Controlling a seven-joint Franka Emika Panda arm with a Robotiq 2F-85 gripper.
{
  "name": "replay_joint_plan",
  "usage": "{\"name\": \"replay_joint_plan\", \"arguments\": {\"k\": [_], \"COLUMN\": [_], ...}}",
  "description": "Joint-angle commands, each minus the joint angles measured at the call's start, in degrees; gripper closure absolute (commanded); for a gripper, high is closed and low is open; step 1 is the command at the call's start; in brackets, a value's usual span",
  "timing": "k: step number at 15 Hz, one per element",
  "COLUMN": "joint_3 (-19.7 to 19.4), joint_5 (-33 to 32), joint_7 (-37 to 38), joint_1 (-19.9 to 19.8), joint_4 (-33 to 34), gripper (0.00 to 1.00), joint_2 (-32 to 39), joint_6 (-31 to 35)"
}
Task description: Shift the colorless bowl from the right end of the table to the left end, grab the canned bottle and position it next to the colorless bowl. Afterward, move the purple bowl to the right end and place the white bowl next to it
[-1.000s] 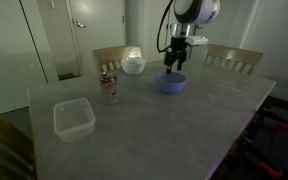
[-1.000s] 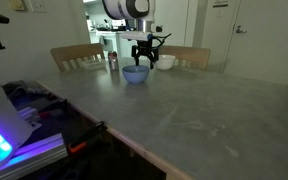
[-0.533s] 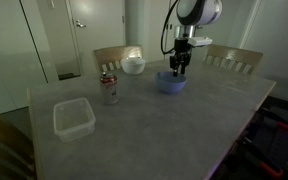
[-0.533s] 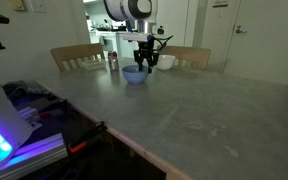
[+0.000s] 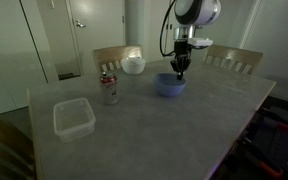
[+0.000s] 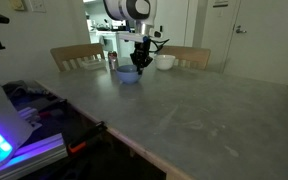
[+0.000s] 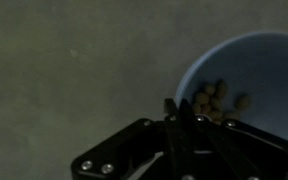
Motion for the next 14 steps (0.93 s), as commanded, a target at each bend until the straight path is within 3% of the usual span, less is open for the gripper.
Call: {"name": "replay_joint_plan", "arguments": {"k": [1,7,14], "joint_3": [2.06,0.10,-5.71], "joint_5": [3.13,1.22,-2.29], "joint_7": [-2.60,-0.45,2.60], "joint_1": [-1.25,-1.00,-2.96], "joint_4": [3.33,6.66,10.00], "gripper": [1.00,0.99,0.99], "joint_2": [2.58,3.50,3.90], "joint_6": [-4.22,-6.65,-7.16]}}
